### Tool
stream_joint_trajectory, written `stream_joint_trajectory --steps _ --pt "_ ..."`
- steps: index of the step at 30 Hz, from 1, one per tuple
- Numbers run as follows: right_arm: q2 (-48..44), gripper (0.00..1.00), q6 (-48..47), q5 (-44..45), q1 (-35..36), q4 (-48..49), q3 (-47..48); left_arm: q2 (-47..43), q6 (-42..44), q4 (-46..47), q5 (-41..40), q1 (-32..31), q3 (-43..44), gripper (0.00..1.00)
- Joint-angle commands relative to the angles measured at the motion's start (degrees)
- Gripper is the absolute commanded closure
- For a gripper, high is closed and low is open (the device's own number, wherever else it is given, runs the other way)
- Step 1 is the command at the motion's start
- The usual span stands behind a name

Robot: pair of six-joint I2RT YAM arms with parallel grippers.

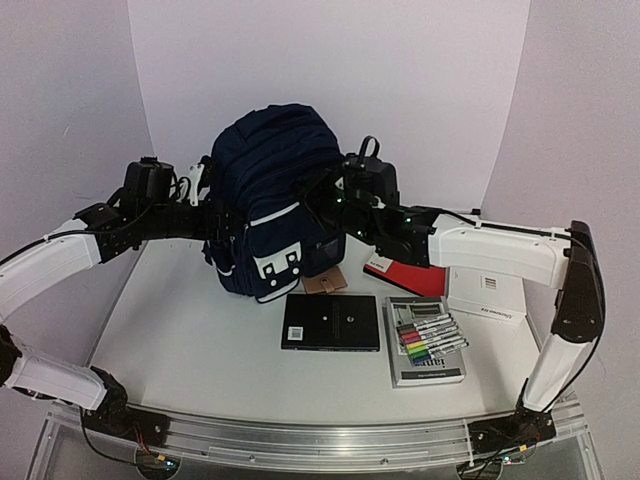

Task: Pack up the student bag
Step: Adjust the student bag at the center of the board.

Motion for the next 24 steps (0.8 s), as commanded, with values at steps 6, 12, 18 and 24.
stream_joint_trajectory --steps 6,12,18,24 --pt "-10.39 0.9 -5.67 4.45 2.25 1.26 -8.23 1.32 3.07 0.88 -10.71 -4.43 3.79 0.85" --pt "-20.01 0.54 -15.36 9.9 2.21 -3.14 -13.95 -2.32 6.77 -1.81 -10.04 -4.28 2.09 1.0" --pt "-26.11 0.25 -25.9 11.53 0.88 -11.0 -14.52 -4.18 8.02 -6.69 -3.57 -0.28 2.66 1.0" --pt "-29.83 0.06 -38.3 0.63 -4.75 -12.95 -16.59 -4.92 11.05 -8.66 7.09 5.59 2.68 1.0"
